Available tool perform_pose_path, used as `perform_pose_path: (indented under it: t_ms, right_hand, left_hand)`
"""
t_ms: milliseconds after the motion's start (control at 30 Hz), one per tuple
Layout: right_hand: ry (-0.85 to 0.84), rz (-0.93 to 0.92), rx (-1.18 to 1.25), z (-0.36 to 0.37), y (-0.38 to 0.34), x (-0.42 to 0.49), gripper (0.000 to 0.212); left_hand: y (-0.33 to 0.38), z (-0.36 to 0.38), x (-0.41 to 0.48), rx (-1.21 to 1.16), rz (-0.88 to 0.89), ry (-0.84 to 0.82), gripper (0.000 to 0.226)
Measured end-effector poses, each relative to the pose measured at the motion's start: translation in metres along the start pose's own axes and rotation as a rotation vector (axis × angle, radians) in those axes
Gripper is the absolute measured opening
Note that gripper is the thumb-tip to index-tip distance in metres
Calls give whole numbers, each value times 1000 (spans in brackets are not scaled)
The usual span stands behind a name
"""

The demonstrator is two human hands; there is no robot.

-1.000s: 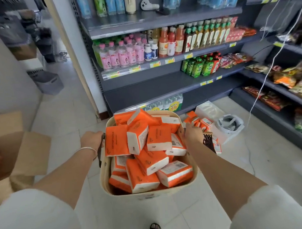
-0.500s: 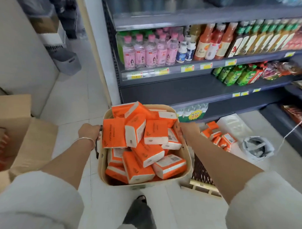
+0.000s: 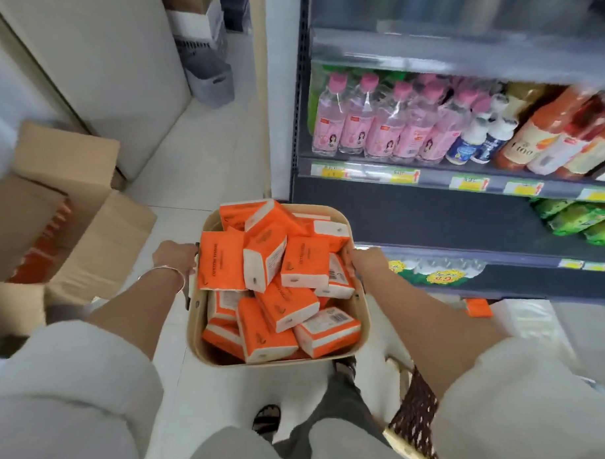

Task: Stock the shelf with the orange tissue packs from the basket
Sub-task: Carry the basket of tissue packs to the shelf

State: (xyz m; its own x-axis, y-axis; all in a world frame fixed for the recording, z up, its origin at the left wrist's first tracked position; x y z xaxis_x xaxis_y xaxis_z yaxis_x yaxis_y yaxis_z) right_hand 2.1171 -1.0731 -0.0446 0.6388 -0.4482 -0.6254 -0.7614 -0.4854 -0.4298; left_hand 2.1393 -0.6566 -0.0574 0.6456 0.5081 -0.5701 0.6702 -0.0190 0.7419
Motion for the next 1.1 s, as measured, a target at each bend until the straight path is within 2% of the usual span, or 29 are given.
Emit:
perform_pose_path:
  t_ms: [100,200,333,467,600,767,933,1033,1100]
  right_hand:
    - [-81,-87,-124,15,-34,41,36]
    - [-174,-174,-205,28,-68,64,44]
    - [-245,-311,-320,48,-109,76,44]
    - [-261,-389,-423,70,-134,79,38]
    - [-338,-437,-508,96,-147,75,30]
    - [-494,-443,-606,131,-137,74,19]
    - [-520,-432,-673,145,-125,82,22]
    - [-529,-436,-716,151,-114,90,12]
    - [-544,-446,-737,154,-109,97,14]
  left_hand:
    - [2,-7,5,-30,-51,65,28]
    - [3,-19,-13,-56,-64,222,30]
    - [-4,-21,-45,-12,-71,374,26]
    - [-40,-32,-59,-30,-160,460,47]
    - [-83,-38,-74,-125,-250,554,42]
    - [-113,-40,-81,-142,-336,602,39]
    - [-132,-31,-90,-152,-413,606,36]
    - [-152,-22,-99,-131,-451,612,45]
    - [-164,-15,-108,-131,-483,622,49]
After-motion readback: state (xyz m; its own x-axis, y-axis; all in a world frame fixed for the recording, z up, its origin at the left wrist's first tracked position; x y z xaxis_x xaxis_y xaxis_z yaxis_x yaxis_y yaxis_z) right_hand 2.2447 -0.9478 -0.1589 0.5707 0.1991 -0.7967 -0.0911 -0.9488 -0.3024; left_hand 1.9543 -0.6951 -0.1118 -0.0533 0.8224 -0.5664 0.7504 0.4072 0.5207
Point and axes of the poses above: each hand's wrist, its own x-axis towards the middle knuckle, its own z-axis out of the palm, y = z × x, the point moved 10 cm from there along x, towards the middle knuckle, and after that the axes turned 14 degrees about -x, right-handed, at the moved point
